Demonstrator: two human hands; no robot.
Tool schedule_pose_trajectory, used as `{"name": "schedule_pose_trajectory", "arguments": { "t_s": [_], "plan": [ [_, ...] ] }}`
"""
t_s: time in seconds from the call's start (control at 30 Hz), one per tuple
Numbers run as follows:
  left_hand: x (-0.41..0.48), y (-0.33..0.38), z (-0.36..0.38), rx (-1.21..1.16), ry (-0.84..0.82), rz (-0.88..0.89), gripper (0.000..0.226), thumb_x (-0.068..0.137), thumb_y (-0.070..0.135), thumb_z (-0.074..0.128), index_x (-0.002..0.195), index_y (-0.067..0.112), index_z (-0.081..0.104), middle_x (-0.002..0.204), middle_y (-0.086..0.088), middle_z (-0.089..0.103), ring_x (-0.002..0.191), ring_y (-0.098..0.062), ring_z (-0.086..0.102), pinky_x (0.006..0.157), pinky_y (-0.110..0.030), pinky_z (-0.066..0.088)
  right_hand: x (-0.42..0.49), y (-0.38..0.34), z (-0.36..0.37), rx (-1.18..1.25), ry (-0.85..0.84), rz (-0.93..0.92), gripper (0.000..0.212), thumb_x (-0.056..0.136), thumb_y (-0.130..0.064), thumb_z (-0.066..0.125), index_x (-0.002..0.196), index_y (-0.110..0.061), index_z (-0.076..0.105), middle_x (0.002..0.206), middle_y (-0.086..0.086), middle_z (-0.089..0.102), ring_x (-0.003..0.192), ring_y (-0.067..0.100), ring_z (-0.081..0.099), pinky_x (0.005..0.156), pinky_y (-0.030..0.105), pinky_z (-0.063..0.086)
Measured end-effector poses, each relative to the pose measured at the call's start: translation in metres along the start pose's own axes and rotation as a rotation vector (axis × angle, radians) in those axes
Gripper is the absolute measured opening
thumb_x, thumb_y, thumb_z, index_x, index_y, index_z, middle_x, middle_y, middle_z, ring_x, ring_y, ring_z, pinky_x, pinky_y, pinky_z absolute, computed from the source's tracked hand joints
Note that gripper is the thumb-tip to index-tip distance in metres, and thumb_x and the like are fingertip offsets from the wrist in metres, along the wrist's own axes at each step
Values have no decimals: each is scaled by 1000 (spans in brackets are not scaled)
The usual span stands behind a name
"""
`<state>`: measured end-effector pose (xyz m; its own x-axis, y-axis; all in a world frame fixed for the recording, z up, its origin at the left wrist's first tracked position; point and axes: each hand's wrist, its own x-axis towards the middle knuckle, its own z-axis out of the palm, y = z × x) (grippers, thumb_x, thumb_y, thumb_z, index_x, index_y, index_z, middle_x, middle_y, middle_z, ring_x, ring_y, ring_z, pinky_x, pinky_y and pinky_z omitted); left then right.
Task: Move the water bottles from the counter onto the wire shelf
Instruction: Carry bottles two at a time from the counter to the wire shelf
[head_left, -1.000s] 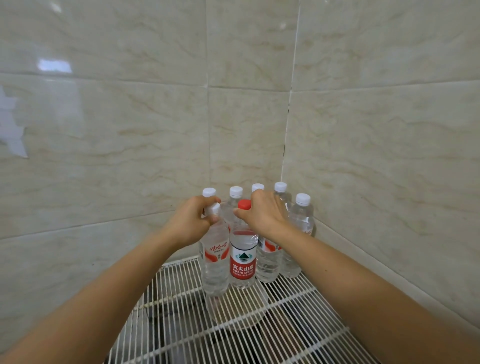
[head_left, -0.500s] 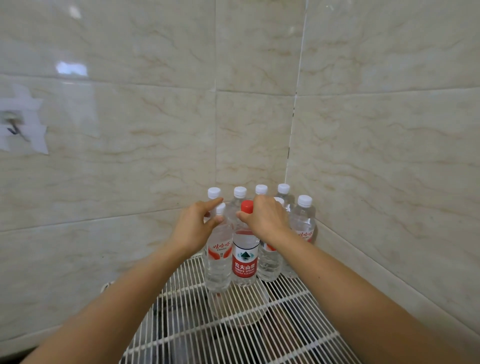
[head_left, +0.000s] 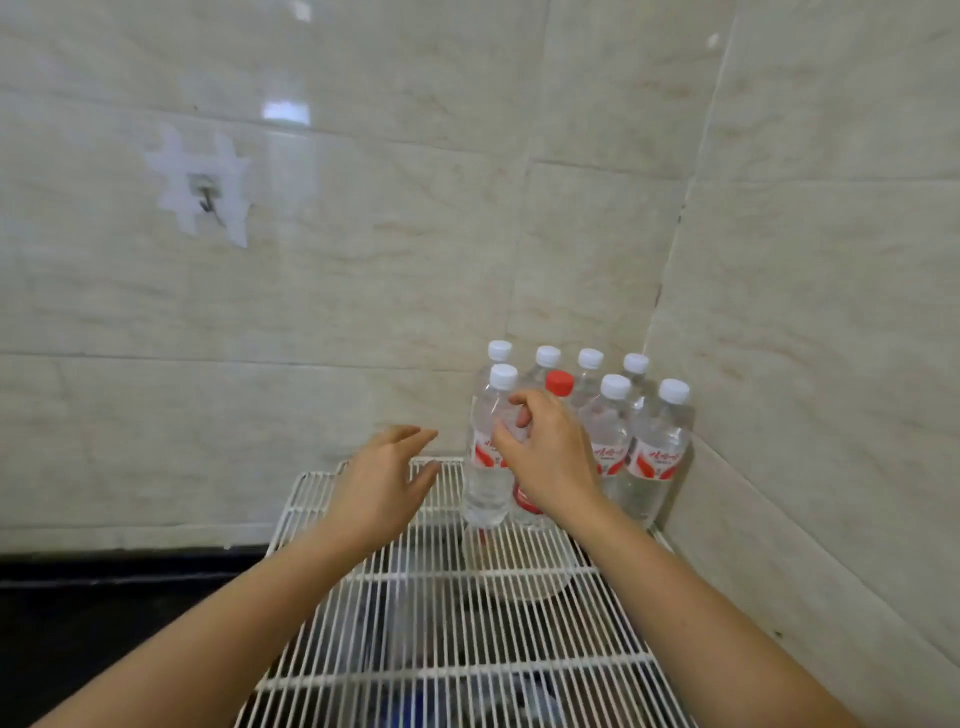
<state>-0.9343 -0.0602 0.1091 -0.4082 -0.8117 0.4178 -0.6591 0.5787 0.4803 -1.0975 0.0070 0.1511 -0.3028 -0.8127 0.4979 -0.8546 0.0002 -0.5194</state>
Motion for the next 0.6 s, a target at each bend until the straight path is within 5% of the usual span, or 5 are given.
{"name": "schedule_pose_trajectory", "arguments": {
  "t_s": [0.37,0.6],
  "plan": [
    [-155,-139,-83,118,-30,-396,50,92,36,52,138,18,47,141,-4,48,129,-23,44,103,-33,39,-85,-118,149,17,-493,-265,42,94,-34,55,128,-9,55,126,9,55,119,25,51,99,35,40],
    [-278,-254,-169,186,-50,-639,43,91,36,49,128,17,58,121,-5,63,113,-21,57,92,-34,49,-168,-253,238,-113,-651,-487,49,98,-38,47,140,-14,43,138,5,47,128,25,42,104,41,38]
  ]
}}
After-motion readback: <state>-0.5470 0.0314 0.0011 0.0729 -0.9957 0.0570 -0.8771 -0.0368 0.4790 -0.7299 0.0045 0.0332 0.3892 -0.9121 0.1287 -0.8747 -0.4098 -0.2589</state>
